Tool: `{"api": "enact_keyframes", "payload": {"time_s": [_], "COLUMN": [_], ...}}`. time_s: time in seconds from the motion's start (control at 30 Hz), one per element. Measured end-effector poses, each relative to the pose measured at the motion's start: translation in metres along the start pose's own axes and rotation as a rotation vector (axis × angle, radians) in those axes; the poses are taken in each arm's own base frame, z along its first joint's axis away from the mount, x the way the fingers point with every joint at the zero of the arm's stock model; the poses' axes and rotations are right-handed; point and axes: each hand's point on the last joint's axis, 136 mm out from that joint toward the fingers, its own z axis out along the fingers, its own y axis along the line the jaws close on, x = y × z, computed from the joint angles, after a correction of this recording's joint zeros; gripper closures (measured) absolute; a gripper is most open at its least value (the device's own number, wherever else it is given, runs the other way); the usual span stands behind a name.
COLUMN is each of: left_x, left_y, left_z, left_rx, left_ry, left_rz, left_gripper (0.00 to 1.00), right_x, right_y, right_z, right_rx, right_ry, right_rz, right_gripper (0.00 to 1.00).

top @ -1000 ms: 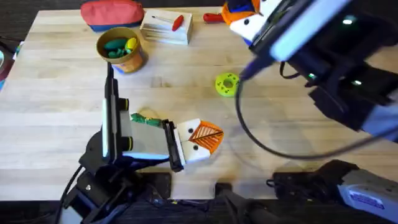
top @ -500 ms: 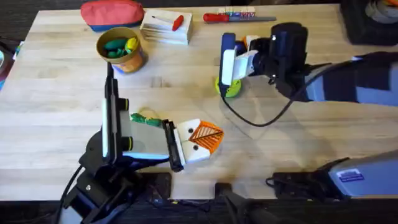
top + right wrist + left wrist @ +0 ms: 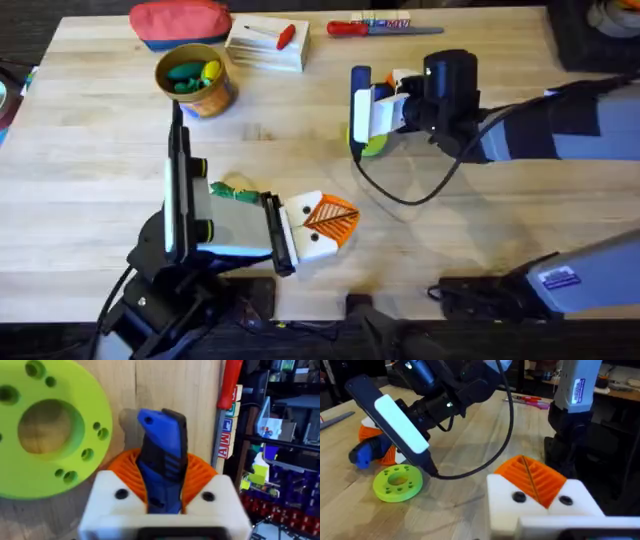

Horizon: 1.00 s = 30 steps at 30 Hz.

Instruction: Pick up the gripper from the table and insert it into the empty holder that is missing its gripper. Then pick up a screw, insert it into the mounting hole, and use the screwdriver to tighten it. Finally, clean up the table by picking up the vegetable and placing it into the bucket.

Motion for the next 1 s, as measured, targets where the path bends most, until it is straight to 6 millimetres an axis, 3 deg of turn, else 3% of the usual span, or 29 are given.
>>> {"api": "enact_keyframes", "payload": {"time_s": [0.1,0.17,0.2,0.53,0.67,0.87,0.93,1.0], "left_x": [0.000,0.000,0.000,0.000,0.000,0.000,0.000,0.000], "left_y": [0.000,0.000,0.000,0.000,0.000,0.000,0.000,0.000], "left_z": [0.000,0.000,0.000,0.000,0.000,0.000,0.000,0.000], "left_rx": [0.000,0.000,0.000,0.000,0.000,0.000,-0.001,-0.001], "left_ry": [0.000,0.000,0.000,0.000,0.000,0.000,0.000,0.000], "left_rz": [0.000,0.000,0.000,0.000,0.000,0.000,0.004,0.004], "left_gripper": [0.994,0.994,0.994,0.994,0.994,0.980,0.758,0.439], "right_x": [-0.001,-0.004,-0.004,-0.003,-0.006,-0.010,-0.010,-0.010], "right_y": [-0.005,-0.018,-0.021,-0.021,-0.039,-0.074,-0.078,-0.078], "right_z": [-0.001,-0.002,-0.003,-0.006,-0.018,-0.052,-0.063,-0.077], "right_rx": [0.015,0.051,0.057,0.046,0.091,0.168,0.165,0.149], "right_ry": [-0.004,-0.011,-0.013,-0.009,-0.031,-0.075,-0.079,-0.079], "right_rz": [0.041,0.063,0.079,0.261,0.358,0.511,0.563,0.625], "right_gripper": [0.312,0.053,0.020,0.010,0.010,0.013,0.011,0.011]}}
